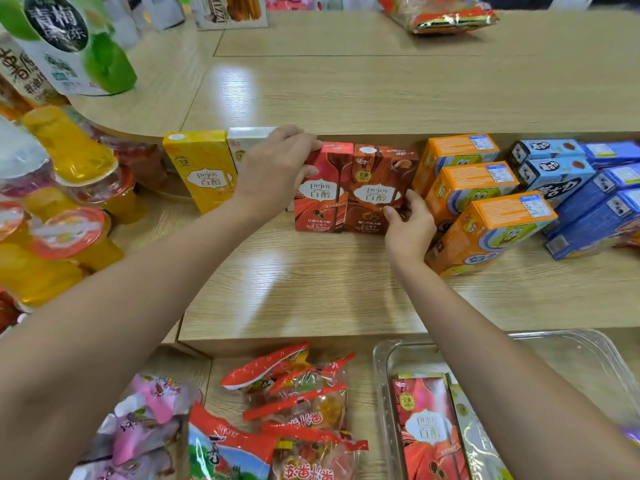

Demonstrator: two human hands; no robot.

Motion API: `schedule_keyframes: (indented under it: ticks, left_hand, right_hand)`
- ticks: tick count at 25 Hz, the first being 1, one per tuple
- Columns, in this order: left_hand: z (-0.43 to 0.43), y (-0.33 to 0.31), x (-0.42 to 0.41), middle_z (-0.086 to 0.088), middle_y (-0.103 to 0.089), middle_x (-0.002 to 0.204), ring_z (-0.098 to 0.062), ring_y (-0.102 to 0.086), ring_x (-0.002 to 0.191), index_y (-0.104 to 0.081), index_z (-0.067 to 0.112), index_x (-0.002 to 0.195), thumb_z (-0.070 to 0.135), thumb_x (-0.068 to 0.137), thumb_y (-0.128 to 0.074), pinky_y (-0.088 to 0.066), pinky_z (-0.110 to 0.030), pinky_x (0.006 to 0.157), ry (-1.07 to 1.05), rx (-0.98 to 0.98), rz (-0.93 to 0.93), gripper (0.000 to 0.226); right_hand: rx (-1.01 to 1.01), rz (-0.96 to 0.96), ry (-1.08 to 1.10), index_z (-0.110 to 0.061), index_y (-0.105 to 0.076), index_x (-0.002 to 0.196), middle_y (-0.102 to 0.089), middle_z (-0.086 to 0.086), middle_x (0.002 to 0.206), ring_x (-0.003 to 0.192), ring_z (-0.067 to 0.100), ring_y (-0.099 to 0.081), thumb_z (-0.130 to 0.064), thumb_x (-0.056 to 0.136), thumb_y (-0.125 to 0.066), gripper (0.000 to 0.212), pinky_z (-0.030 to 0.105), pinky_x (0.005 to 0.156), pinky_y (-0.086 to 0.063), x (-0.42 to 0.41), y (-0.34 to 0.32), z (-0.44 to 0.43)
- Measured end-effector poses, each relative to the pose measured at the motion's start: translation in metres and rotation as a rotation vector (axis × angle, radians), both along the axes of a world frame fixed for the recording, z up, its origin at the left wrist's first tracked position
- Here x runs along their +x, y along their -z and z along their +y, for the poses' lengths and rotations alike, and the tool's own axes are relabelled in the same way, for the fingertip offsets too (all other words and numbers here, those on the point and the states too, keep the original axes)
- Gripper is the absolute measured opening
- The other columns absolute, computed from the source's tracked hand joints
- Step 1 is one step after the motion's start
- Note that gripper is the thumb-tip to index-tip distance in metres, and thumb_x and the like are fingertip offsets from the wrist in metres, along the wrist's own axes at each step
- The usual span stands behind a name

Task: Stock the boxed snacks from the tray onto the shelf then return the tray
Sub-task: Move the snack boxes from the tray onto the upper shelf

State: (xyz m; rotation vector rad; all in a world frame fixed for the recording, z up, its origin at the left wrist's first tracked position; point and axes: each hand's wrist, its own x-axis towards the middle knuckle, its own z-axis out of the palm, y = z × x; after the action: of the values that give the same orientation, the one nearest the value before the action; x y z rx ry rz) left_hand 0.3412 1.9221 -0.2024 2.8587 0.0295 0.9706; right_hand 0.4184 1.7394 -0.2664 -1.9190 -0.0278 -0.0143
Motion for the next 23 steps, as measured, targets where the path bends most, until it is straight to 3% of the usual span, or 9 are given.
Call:
schedule_keyframes:
  ticks: [2, 5, 10, 16, 23]
  left_hand:
    - [0.008, -0.001, 0.003, -0.008, -0.074, 0.087, -0.026, -0.068, 0.090, -0.069, 0.007, 0.097, 0.029, 0.074, -0.071, -0.049, -0.037, 0.077, -0.041, 0.171, -0.048, 0.032]
    - [0.012, -0.006, 0.008, -0.005, -0.074, 0.077, -0.023, -0.069, 0.080, -0.072, 0.011, 0.092, 0.037, 0.074, -0.069, -0.033, -0.036, 0.090, -0.089, 0.208, -0.058, 0.031]
    - [0.017, -0.013, 0.015, -0.006, -0.076, 0.089, -0.026, -0.068, 0.091, -0.072, 0.014, 0.100, 0.042, 0.079, -0.064, -0.034, -0.040, 0.093, -0.103, 0.113, 0.035, 0.035]
    - [0.025, -0.019, 0.025, -0.010, -0.075, 0.096, -0.029, -0.064, 0.098, -0.072, 0.014, 0.105, 0.040, 0.076, -0.069, -0.033, -0.040, 0.094, -0.116, 0.063, 0.047, 0.040]
    - [0.028, -0.017, 0.031, -0.009, -0.074, 0.099, -0.027, -0.063, 0.102, -0.071, 0.016, 0.108, 0.042, 0.075, -0.069, -0.033, -0.037, 0.094, -0.096, -0.027, 0.039, 0.042]
  right_hand:
    - [-0.017, -0.019, -0.013, -0.011, -0.049, 0.135, -0.057, 0.007, 0.133, 0.123, 0.020, -0.053, -0.007, 0.088, -0.060, 0.048, 0.030, 0.102, -0.043, 0.001, 0.001, 0.001]
    - [-0.056, -0.040, -0.034, -0.015, -0.048, 0.135, -0.061, 0.007, 0.128, 0.119, 0.020, -0.056, -0.009, 0.088, -0.061, 0.050, 0.029, 0.096, -0.048, 0.003, -0.001, 0.004]
    - [-0.276, -0.113, -0.037, -0.014, -0.046, 0.136, -0.063, 0.011, 0.124, 0.114, 0.026, -0.058, -0.017, 0.088, -0.062, 0.051, 0.037, 0.090, -0.050, 0.008, -0.010, 0.007]
    - [-0.312, -0.139, -0.057, -0.011, -0.048, 0.134, -0.056, 0.008, 0.132, 0.122, 0.024, -0.052, -0.013, 0.086, -0.065, 0.051, 0.037, 0.098, -0.046, 0.025, -0.014, 0.021]
    - [-0.306, -0.131, -0.053, -0.011, -0.049, 0.130, -0.058, 0.008, 0.127, 0.117, 0.025, -0.055, -0.015, 0.084, -0.067, 0.049, 0.036, 0.092, -0.048, 0.032, -0.015, 0.022]
